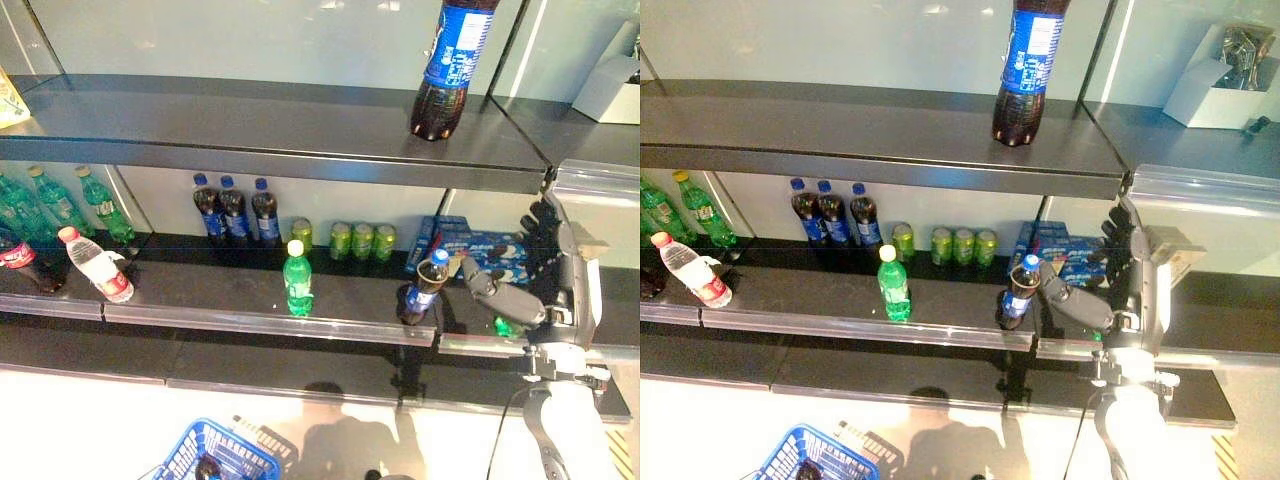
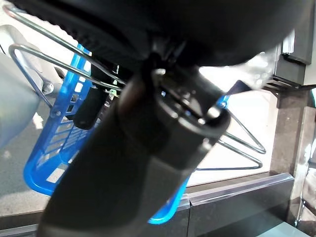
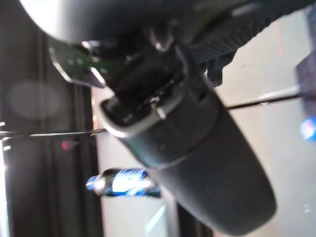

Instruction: Pick up the drink and place into the basket.

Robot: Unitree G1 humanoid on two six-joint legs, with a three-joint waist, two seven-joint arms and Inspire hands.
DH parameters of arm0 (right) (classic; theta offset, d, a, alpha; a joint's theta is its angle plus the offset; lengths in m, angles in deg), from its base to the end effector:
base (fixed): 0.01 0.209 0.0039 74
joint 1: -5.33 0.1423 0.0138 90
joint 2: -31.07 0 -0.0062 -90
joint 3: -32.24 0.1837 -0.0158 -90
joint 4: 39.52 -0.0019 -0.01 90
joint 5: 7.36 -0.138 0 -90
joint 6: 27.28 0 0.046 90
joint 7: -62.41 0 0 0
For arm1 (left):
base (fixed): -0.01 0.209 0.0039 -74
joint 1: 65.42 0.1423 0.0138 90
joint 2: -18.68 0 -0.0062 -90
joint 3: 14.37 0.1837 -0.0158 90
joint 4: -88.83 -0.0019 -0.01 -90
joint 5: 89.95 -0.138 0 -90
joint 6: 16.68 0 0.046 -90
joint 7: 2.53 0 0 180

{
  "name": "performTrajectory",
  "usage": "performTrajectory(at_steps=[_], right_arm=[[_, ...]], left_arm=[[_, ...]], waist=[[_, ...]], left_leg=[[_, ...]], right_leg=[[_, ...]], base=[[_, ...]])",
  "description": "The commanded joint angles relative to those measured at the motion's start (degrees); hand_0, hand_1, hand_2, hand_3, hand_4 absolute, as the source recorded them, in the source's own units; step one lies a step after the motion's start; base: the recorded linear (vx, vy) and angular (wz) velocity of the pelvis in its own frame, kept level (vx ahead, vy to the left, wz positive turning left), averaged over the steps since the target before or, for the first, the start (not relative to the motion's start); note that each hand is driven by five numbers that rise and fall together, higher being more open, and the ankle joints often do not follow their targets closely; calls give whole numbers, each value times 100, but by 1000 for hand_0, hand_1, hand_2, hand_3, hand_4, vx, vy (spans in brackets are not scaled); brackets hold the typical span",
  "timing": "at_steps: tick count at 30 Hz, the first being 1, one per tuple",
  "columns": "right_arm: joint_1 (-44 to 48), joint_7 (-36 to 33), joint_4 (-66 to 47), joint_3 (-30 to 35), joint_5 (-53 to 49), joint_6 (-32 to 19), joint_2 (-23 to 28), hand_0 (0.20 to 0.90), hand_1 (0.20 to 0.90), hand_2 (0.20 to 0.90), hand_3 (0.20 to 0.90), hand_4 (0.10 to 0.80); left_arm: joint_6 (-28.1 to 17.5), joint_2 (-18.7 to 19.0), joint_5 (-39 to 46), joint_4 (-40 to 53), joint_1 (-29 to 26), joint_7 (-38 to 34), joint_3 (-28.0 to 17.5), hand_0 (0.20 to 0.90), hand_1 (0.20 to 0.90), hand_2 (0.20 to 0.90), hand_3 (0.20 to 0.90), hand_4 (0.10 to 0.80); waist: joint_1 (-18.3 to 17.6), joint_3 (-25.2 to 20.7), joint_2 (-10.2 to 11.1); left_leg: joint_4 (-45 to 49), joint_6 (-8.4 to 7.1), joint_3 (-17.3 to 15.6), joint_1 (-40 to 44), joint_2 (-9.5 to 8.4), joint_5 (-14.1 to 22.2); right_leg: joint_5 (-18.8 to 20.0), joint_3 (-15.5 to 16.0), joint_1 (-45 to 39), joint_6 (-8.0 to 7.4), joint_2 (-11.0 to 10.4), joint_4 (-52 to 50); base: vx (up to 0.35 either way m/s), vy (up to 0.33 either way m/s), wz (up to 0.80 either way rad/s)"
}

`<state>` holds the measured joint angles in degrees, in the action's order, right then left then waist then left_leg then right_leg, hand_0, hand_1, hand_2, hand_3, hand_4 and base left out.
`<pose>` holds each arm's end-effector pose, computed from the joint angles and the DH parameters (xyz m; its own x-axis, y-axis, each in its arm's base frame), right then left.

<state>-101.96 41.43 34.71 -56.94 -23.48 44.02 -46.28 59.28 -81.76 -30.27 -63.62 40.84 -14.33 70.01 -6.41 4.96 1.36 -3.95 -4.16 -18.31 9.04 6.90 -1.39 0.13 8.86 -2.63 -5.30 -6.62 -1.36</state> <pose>0.1438 -0.2299 0.0796 0.9087 -0.2539 0.3313 0.3011 0.9484 -0.0991 -0.0060 0.2046 -0.1201 0.0862 0.4448 -0.8915 -0.9479 0.3121 0.0641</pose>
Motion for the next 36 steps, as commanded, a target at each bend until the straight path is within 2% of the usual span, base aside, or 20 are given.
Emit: performTrajectory(at_steps=[1,7,13,18,25,36], right_arm=[[442,-272,-393,113,155,-306,9,900,900,900,900,800],[667,-359,-85,-270,92,-54,121,900,900,900,900,800],[908,-542,120,-607,192,-160,122,900,900,900,900,800],[1263,-1007,282,-884,196,-173,68,900,900,900,900,800],[1966,-1743,797,-1063,87,-146,1,900,900,900,900,800],[3161,-2471,1497,-1098,60,45,-171,900,900,900,900,800]], left_arm=[[-692,194,-234,501,-182,214,-117,300,300,300,200,100],[-631,232,-98,714,-307,192,114,300,300,300,200,100],[-618,230,33,927,-435,41,383,300,300,300,200,100],[-653,212,130,1085,-525,-96,641,300,300,300,200,100],[-673,277,358,1218,-770,-66,909,300,300,300,200,100],[-674,363,576,1428,-1161,0,1195,300,300,300,200,100]], waist=[[33,94,80],[81,372,-10],[100,671,-104],[168,933,-157],[295,1359,-254],[496,1976,-405]], left_leg=[[1212,117,3,-172,98,806],[1682,106,106,-513,121,868],[2022,104,189,-847,114,874],[2333,85,280,-1115,120,853],[2789,6,513,-1666,213,559],[3188,-83,888,-2376,219,74]], right_leg=[[-147,174,7,-220,-336,-393],[-251,226,235,-126,-366,-745],[-328,218,517,-65,-398,-1081],[-362,210,673,-16,-418,-1290],[-393,224,981,103,-424,-1586],[-337,248,1286,226,-418,-1760]], base=[[42,-6,0],[2,1,1],[-18,11,5],[1,1,2],[-35,-9,5],[-35,-14,5]])
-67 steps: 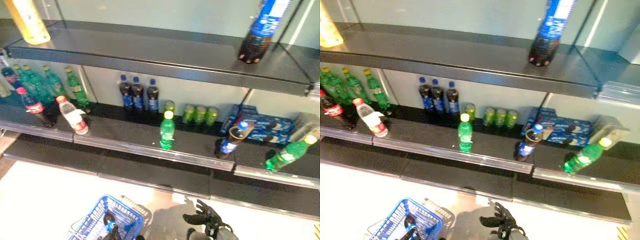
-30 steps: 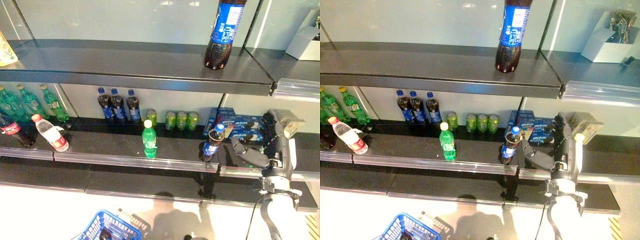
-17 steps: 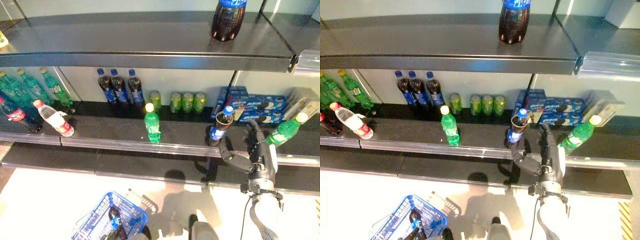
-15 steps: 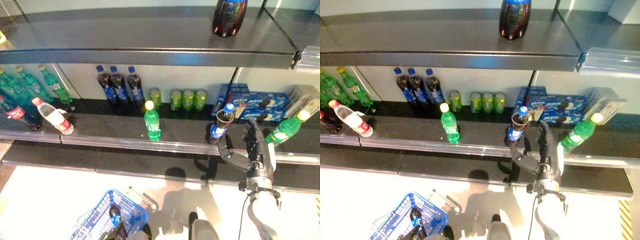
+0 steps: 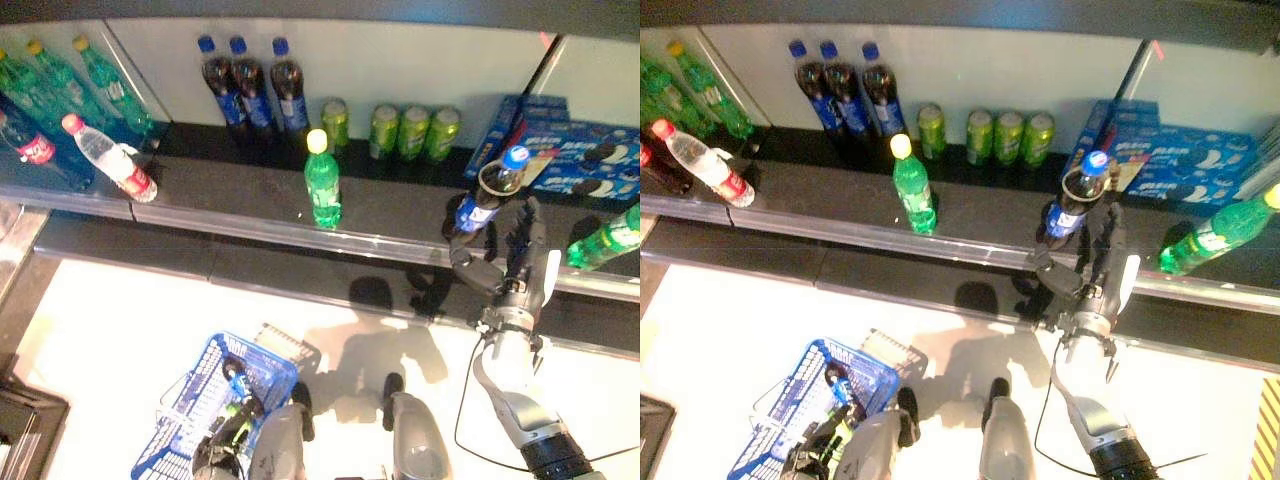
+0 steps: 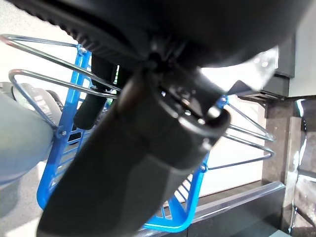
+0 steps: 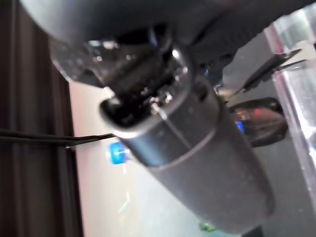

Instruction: Pick up the drink and place into the basket.

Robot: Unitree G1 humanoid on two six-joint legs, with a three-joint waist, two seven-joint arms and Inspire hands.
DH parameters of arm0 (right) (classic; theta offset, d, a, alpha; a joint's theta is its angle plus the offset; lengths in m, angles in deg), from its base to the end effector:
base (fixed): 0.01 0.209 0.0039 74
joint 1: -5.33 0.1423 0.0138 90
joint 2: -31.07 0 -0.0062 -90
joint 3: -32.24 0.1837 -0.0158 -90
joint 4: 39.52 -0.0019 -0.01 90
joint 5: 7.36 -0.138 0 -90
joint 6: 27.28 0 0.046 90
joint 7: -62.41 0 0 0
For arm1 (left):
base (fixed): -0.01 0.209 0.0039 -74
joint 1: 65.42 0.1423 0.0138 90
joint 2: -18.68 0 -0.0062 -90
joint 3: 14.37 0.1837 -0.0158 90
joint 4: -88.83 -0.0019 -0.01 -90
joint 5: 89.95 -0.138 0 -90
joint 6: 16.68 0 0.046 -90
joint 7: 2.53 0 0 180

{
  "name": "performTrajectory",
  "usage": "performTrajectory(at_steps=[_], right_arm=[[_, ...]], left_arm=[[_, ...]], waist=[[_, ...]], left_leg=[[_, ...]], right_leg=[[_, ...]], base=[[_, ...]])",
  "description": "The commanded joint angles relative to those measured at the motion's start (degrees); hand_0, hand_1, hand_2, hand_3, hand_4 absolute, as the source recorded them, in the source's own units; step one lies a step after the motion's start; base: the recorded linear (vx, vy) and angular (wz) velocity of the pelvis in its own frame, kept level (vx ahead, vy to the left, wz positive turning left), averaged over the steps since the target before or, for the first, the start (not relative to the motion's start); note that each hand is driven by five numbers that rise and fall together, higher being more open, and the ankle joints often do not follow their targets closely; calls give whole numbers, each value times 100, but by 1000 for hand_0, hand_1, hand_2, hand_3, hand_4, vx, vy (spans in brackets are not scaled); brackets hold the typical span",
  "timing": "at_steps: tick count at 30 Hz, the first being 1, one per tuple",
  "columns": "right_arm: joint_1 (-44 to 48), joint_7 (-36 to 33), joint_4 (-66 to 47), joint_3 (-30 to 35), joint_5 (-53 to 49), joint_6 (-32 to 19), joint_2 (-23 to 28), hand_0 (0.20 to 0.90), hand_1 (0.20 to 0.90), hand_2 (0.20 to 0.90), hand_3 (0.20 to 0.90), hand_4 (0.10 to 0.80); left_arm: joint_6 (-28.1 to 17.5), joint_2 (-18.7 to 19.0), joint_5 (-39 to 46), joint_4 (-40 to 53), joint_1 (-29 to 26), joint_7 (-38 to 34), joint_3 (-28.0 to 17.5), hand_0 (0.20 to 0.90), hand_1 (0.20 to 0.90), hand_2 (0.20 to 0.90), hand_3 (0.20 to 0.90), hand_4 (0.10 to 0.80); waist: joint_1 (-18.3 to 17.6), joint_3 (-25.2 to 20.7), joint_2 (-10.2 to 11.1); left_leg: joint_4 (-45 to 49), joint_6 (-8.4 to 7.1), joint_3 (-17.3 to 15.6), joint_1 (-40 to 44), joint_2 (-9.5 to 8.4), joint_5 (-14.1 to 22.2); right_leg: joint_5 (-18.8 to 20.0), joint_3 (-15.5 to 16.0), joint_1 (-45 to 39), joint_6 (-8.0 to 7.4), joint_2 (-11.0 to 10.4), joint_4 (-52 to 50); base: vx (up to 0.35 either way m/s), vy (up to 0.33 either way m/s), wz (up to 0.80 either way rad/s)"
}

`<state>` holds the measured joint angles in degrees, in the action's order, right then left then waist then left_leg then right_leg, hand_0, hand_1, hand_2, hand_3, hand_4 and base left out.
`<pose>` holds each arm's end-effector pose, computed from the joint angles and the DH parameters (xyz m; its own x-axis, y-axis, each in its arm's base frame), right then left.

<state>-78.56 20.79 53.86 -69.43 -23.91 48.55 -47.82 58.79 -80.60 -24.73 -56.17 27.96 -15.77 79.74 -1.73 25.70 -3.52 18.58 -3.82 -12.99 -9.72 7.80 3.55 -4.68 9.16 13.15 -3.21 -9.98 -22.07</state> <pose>0.2202 -0.1971 0.0705 0.8375 -0.4711 0.2769 0.4939 0.8694 -0.0147 0.1001 0.1918 -0.1038 0.4237 0.3871 -0.8189 -0.8653 0.4404 -0.2395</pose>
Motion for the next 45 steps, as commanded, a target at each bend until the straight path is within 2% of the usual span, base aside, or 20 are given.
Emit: performTrajectory(at_steps=[1,12,21,35,36,37,38,45], right_arm=[[912,-465,-346,156,112,-409,-35,900,900,900,900,800],[1659,-810,237,231,-167,-351,-86,900,900,900,900,800],[2693,-877,868,373,-610,-295,261,900,900,900,900,800],[3602,-981,1704,491,-1030,-369,667,900,900,900,900,800],[3750,-962,1854,497,-1020,-371,755,829,829,829,818,718],[3815,-957,1914,511,-1006,-364,791,712,712,712,680,580],[3852,-946,1953,517,-983,-380,823,300,300,300,200,100],[3896,-976,1937,612,-928,-324,902,300,300,300,200,100]], left_arm=[[-622,255,29,695,99,148,229,300,300,300,200,100],[-545,360,102,694,-79,320,246,300,300,300,200,100],[-463,456,226,750,-244,446,365,300,300,300,200,100],[-395,512,324,873,-304,548,496,300,300,300,200,100],[-373,525,331,884,-298,560,506,300,300,300,200,100],[-364,529,328,884,-288,573,503,300,300,300,200,100],[-350,533,324,892,-285,574,494,300,300,300,200,100],[-333,551,348,887,-284,604,466,300,300,300,200,100]], waist=[[45,-59,74],[204,228,-30],[390,408,-181],[539,409,-316],[561,409,-335],[573,409,-341],[581,409,-344],[579,409,-350]], left_leg=[[962,-119,373,-550,137,-442],[1206,-170,597,-918,110,-623],[1227,-195,754,-1173,26,-782],[1347,-182,851,-1532,-52,-876],[1352,-184,851,-1541,-53,-894],[1374,-183,855,-1554,-53,-898],[1402,-180,861,-1576,-53,-903],[1476,-164,858,-1586,-57,-911]], right_leg=[[146,230,-271,23,-85,299],[154,322,-219,74,-95,245],[159,391,-95,99,-103,244],[147,454,143,164,-92,207],[141,464,141,166,-98,205],[131,469,137,174,-98,200],[124,472,141,179,-100,187],[69,476,134,214,-82,108]], base=[[-34,-26,7],[-6,-16,7],[-1,-5,2],[-4,-4,3],[0,0,0],[0,0,0],[0,0,0],[0,0,0]])
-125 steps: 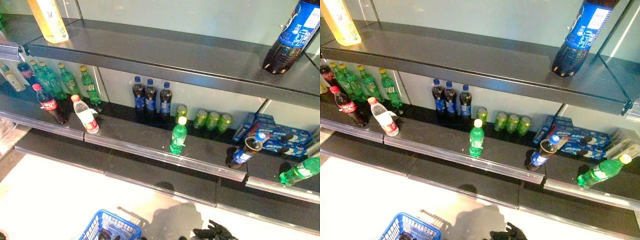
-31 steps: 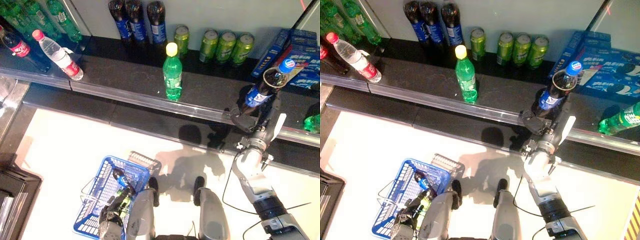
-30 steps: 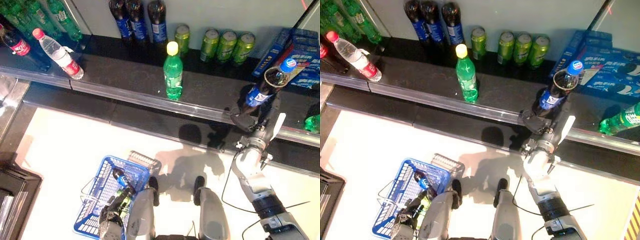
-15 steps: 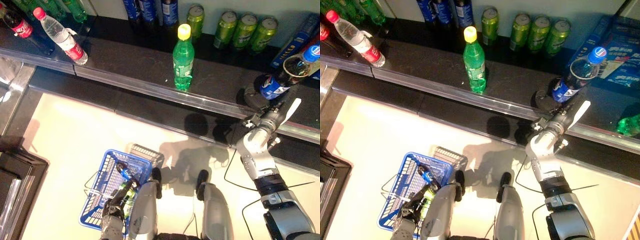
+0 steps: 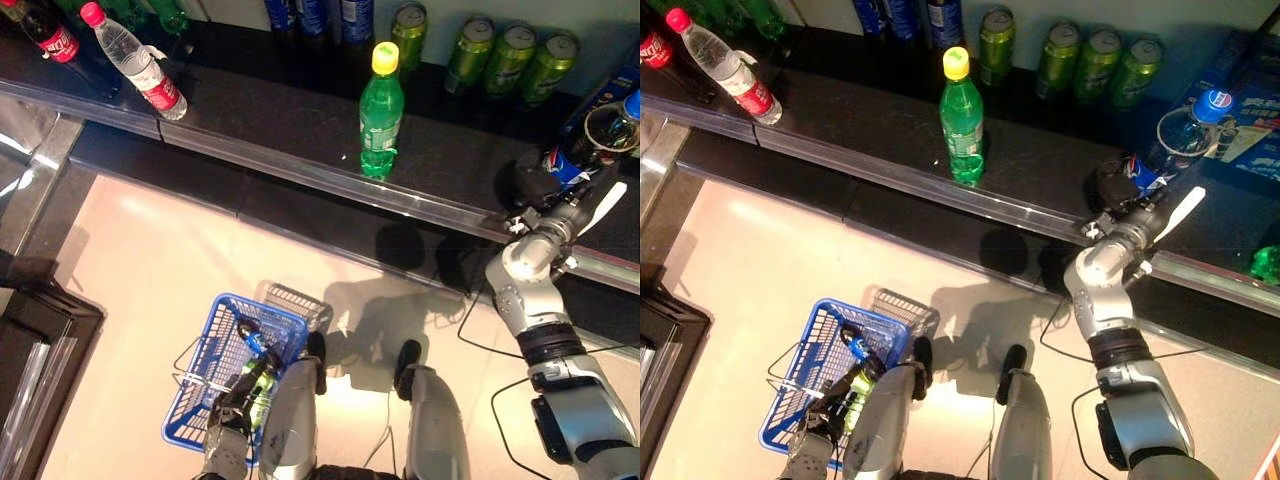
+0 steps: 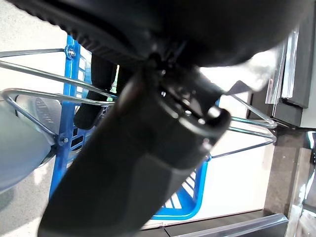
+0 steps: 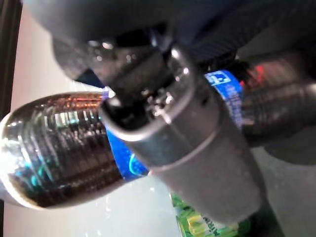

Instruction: Pick up the drink and place into the basket.

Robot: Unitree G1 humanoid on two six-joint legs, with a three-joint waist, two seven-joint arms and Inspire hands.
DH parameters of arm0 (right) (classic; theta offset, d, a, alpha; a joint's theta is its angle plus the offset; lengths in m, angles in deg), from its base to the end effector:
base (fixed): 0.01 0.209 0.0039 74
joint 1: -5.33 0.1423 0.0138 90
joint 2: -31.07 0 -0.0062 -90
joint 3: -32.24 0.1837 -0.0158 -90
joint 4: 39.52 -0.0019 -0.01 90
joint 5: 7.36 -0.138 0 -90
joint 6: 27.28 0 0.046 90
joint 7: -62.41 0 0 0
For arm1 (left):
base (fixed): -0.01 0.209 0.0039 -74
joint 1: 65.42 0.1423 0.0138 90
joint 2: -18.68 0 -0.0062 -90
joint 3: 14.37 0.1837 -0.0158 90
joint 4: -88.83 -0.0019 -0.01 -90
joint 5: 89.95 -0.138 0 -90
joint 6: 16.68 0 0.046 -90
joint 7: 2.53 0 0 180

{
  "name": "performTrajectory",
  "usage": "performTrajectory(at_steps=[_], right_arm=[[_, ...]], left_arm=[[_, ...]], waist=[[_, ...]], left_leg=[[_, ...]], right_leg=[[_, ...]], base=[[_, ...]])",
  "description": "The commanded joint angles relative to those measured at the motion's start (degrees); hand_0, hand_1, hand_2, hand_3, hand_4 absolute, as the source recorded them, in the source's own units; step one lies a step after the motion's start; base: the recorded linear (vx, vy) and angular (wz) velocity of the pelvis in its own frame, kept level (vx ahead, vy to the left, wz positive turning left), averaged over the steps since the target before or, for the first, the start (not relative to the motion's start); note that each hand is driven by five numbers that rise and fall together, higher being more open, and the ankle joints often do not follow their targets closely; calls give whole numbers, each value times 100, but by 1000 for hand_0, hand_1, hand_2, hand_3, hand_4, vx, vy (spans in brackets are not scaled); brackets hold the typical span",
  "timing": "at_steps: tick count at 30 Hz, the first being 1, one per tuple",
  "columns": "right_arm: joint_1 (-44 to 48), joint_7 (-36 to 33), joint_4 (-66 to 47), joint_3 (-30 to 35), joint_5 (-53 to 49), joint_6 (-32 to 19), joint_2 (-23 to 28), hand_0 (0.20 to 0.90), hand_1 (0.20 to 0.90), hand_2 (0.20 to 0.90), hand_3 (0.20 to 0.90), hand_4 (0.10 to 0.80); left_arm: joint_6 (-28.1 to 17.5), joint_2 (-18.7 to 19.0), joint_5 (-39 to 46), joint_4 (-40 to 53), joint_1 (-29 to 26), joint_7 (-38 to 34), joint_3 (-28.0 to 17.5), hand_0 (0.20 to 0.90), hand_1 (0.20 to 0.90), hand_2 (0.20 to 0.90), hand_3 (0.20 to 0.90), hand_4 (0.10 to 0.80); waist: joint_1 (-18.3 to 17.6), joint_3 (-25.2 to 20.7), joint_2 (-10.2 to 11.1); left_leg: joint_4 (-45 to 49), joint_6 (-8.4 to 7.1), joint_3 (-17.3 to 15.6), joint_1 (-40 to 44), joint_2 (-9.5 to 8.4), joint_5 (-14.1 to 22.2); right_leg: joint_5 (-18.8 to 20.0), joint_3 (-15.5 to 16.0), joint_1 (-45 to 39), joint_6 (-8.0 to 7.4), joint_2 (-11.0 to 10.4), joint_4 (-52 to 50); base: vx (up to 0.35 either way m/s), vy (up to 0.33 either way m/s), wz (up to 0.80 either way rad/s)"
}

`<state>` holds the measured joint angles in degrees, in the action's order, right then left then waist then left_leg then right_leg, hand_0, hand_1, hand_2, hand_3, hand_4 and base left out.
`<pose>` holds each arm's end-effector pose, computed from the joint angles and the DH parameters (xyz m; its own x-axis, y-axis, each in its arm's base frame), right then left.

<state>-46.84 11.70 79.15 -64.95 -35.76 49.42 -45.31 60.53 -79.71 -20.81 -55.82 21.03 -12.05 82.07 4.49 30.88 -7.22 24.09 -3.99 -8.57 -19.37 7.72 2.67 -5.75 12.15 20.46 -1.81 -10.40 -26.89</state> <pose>0.3143 -0.2213 0.1541 0.6097 -0.7444 0.2722 0.7027 0.6666 0.2488 0.1422 0.1874 -0.0904 0.5719 0.3044 -0.7618 -0.7842 0.4753 -0.3988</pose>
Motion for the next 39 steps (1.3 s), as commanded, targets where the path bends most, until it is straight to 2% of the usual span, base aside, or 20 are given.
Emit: performTrajectory(at_steps=[1,11,17,18,20,22,27,32,39], right_arm=[[687,-81,-607,193,253,-434,670,300,300,300,200,100],[221,21,-972,464,484,-451,676,300,300,300,200,100],[-475,256,-1743,654,823,-349,523,300,300,300,200,100],[-891,423,-2221,686,1070,-348,355,300,300,300,200,100],[-1070,491,-2448,680,1194,-321,272,300,300,300,200,100],[-1707,1094,-3180,686,1461,-443,-9,300,300,300,200,100],[-2538,2221,-4187,636,1258,-594,-83,300,300,300,200,100],[-2860,3137,-4791,415,700,-627,-172,300,300,300,200,100],[-2949,4490,-5389,-272,-160,-322,-350,300,300,300,200,100]], left_arm=[[-508,464,-48,841,428,253,217,300,300,300,200,100],[-479,425,-108,878,636,357,28,300,300,300,200,100],[-499,374,-200,977,914,514,-276,300,300,300,200,100],[-491,352,-333,1108,1048,577,-425,300,300,300,200,100],[-508,345,-414,1170,1114,612,-472,300,300,300,200,100],[-587,296,-603,1467,1393,782,-646,300,300,300,200,100],[-586,411,-898,2043,1720,993,-774,300,300,300,200,100],[-603,552,-766,2565,1799,1138,-754,300,300,300,200,100],[-632,735,-674,3523,1774,1115,-568,300,300,300,200,100]], waist=[[-45,-109,23],[-79,-109,44],[-106,-312,115],[-123,-450,156],[-133,-512,181],[-165,-774,252],[-156,-1216,363],[-142,-1477,419],[-59,-1578,451]], left_leg=[[966,-141,411,-607,-43,-820],[1212,-159,366,-354,11,-852],[1176,-188,303,-14,55,-900],[1106,-197,281,152,69,-904],[1051,-199,266,243,75,-897],[725,-215,195,609,94,-909],[111,-230,13,1177,127,-886],[-370,-216,-155,1573,118,-834],[-602,-209,-143,1698,90,-866]], right_leg=[[151,188,-628,91,-40,558],[17,221,-1027,155,-46,399],[-26,272,-1427,162,-56,403],[-28,277,-1602,143,-43,452],[-23,274,-1680,129,-37,485],[14,255,-1981,69,12,700],[127,240,-2369,-72,76,1132],[219,254,-2564,-151,107,1408],[218,282,-2626,-141,110,1492]], base=[[0,0,0],[18,17,5],[96,31,3],[173,39,3],[126,24,1],[206,43,7],[136,23,-1],[3,25,0],[-58,42,4]])
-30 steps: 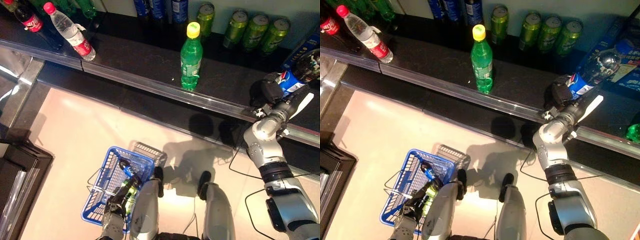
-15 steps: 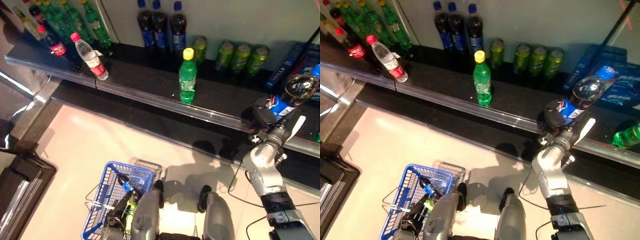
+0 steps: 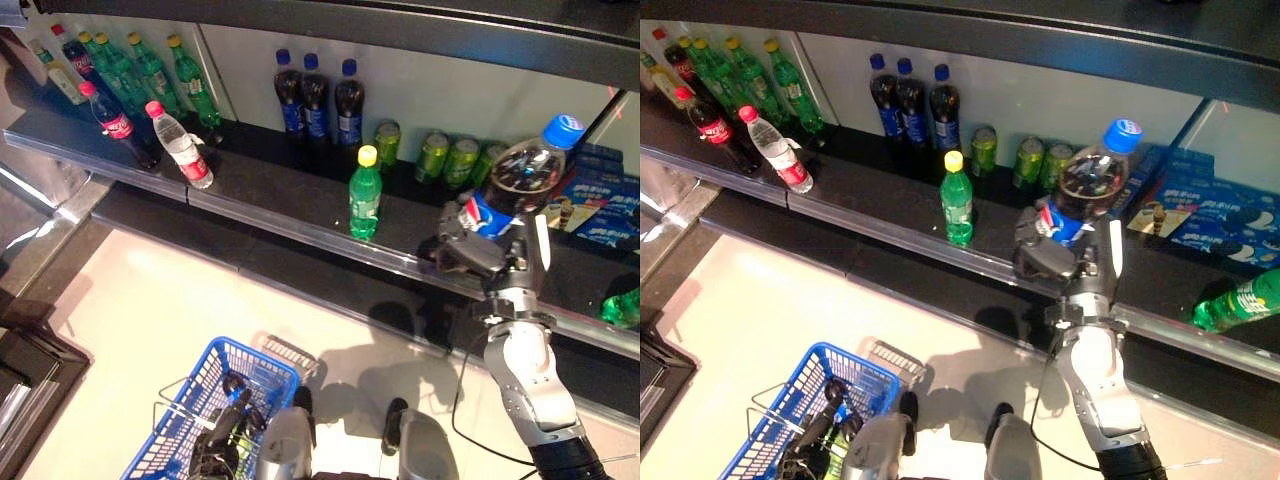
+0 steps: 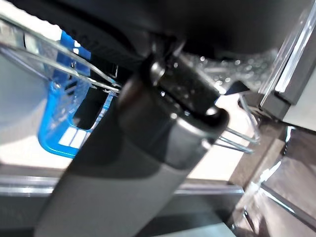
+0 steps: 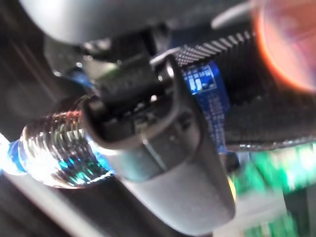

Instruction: Pick up the drink and place into the basket.

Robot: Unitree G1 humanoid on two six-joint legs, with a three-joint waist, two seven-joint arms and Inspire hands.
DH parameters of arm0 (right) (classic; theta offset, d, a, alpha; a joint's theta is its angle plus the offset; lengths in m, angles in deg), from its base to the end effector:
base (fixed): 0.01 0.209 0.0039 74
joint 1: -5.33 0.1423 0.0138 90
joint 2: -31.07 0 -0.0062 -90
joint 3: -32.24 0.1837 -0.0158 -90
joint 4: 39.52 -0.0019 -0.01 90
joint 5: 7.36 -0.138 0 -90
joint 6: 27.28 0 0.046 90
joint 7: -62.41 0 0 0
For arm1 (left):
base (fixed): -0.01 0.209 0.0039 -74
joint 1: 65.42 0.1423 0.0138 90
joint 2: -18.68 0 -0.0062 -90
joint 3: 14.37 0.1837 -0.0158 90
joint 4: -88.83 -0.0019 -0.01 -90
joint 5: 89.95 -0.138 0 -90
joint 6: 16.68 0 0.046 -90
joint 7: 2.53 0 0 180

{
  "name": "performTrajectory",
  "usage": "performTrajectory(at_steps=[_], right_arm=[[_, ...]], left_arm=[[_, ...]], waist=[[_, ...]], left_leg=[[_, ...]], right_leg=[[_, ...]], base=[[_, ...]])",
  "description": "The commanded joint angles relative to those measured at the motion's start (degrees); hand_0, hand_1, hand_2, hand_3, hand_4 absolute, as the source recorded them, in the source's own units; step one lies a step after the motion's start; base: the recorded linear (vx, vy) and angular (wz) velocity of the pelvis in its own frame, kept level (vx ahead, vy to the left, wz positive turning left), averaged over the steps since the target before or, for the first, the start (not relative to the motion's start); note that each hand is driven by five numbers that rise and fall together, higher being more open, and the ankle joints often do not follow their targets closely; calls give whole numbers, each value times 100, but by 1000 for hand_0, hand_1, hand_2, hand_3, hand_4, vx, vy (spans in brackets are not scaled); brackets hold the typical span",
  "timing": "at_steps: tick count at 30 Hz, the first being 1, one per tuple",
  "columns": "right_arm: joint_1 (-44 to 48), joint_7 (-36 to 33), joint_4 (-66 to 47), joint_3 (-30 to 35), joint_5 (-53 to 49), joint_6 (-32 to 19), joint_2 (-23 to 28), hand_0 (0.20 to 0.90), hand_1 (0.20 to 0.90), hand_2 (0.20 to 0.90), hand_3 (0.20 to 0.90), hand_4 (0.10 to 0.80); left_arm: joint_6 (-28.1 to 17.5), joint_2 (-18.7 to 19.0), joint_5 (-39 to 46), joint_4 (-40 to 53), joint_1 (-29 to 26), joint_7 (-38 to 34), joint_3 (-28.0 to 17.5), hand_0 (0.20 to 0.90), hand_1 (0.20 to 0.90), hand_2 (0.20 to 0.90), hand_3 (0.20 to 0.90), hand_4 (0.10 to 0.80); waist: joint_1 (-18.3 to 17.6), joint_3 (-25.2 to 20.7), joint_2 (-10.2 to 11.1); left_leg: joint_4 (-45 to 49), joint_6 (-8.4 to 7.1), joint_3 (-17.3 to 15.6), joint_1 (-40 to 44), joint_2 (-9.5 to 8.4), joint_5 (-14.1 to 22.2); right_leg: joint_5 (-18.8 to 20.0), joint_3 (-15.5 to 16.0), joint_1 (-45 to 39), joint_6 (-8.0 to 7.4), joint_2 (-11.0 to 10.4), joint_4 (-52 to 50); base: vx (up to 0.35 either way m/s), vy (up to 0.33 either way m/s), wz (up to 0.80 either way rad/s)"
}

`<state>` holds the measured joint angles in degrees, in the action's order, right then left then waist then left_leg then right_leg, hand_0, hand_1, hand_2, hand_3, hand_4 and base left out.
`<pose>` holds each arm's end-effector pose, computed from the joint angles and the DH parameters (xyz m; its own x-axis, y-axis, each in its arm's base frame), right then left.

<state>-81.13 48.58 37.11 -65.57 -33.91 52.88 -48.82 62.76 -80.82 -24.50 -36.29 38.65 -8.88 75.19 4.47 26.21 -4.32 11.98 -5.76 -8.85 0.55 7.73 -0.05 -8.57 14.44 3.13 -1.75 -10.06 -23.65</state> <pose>0.2071 -0.1872 0.1107 0.9323 -0.0124 0.3614 -0.0184 0.9965 0.0816 0.0863 0.1991 -0.0846 0.6113 0.3295 -0.7195 -0.7779 0.4174 -0.4698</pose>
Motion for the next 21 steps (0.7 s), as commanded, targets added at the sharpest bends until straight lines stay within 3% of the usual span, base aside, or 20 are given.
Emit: performTrajectory(at_steps=[1,13,21], right_arm=[[478,919,-1251,-365,-411,-576,-32,300,300,300,200,100],[593,1266,-1169,-1510,-621,-316,-135,300,300,300,200,100],[1117,288,-511,-2282,-327,-546,-311,300,300,300,200,100]], left_arm=[[-857,876,-344,1751,11,808,163,300,300,300,200,100],[-1001,1136,-554,3199,39,1145,708,300,300,300,200,100],[-904,1502,-683,4181,-93,1188,1176,300,300,300,200,100]], waist=[[-32,-1098,159],[240,-883,110],[560,-737,77]], left_leg=[[590,-36,-100,-295,89,-601],[575,-59,129,-471,54,-690],[603,-78,407,-647,-53,-725]], right_leg=[[493,60,-891,-145,73,1163],[459,188,-859,-111,50,1149],[476,398,-907,-107,15,1209]], base=[[-65,37,7],[-69,15,7],[-42,-21,15]])
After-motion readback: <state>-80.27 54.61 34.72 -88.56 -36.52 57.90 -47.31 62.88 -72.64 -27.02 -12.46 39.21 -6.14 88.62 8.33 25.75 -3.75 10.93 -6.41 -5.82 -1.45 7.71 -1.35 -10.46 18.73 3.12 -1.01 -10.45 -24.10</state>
